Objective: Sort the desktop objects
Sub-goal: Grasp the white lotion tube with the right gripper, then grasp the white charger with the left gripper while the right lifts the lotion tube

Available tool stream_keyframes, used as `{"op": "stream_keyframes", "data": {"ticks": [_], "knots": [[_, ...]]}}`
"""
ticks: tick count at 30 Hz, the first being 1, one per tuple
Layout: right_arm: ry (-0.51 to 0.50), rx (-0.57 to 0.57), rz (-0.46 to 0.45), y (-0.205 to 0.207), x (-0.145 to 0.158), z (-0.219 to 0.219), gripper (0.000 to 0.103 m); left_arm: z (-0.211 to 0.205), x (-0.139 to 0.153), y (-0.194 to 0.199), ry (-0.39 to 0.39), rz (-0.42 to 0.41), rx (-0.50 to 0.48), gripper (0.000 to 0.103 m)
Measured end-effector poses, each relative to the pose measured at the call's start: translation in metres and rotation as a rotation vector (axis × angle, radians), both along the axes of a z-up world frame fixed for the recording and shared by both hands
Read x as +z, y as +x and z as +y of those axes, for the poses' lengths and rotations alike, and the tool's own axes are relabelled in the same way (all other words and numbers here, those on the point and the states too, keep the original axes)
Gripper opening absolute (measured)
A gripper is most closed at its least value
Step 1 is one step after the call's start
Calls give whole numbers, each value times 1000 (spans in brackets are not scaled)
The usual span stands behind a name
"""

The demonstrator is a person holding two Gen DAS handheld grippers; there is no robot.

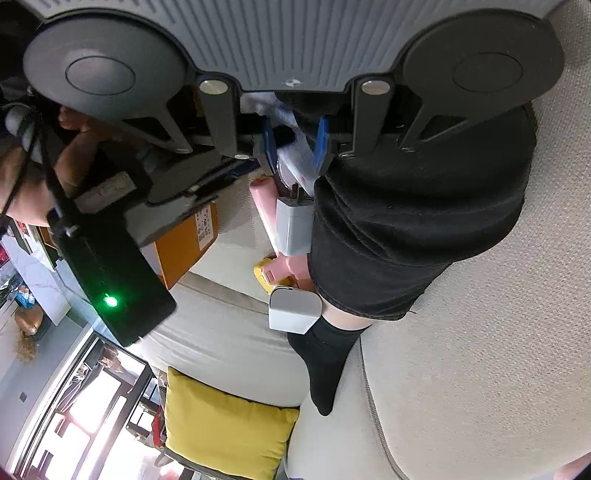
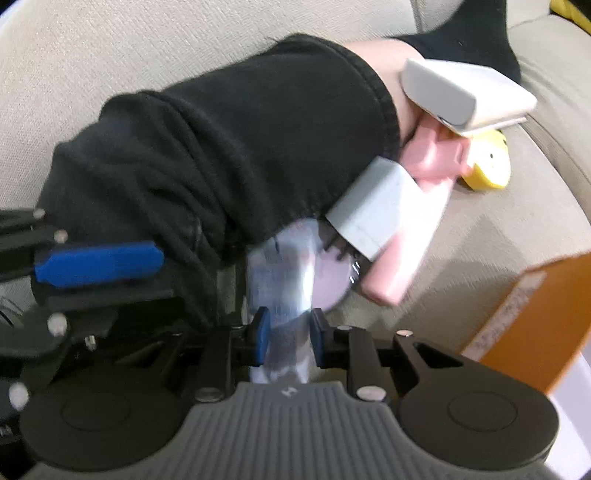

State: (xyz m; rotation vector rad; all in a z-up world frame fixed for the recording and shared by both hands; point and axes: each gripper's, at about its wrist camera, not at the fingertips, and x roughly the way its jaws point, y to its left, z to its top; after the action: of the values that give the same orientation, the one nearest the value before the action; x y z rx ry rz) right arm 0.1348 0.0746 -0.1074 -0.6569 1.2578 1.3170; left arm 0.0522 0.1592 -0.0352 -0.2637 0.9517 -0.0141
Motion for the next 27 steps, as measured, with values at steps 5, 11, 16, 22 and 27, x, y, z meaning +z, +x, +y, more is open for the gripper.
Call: {"op": "stream_keyframes", "data": {"ticks": [5,11,16,22,27], "knots": [[-31,-9,19,-2,-14,14,38,5,3,-2,21,-12,27,24],[-142,-31,75,-3,-18,13,47,11,7,-8,-8,-28,34,24],[-204,-88,182,3,-41,12,45,11,5,-7,-14,-32,35,24],[-169,-96,204,2,-44,5,34,9,5,-7,-9,-25,36,25],[-107,-43,116,-7,-25,-9,25,6,6,-7,-1,-18,36,24]]}}
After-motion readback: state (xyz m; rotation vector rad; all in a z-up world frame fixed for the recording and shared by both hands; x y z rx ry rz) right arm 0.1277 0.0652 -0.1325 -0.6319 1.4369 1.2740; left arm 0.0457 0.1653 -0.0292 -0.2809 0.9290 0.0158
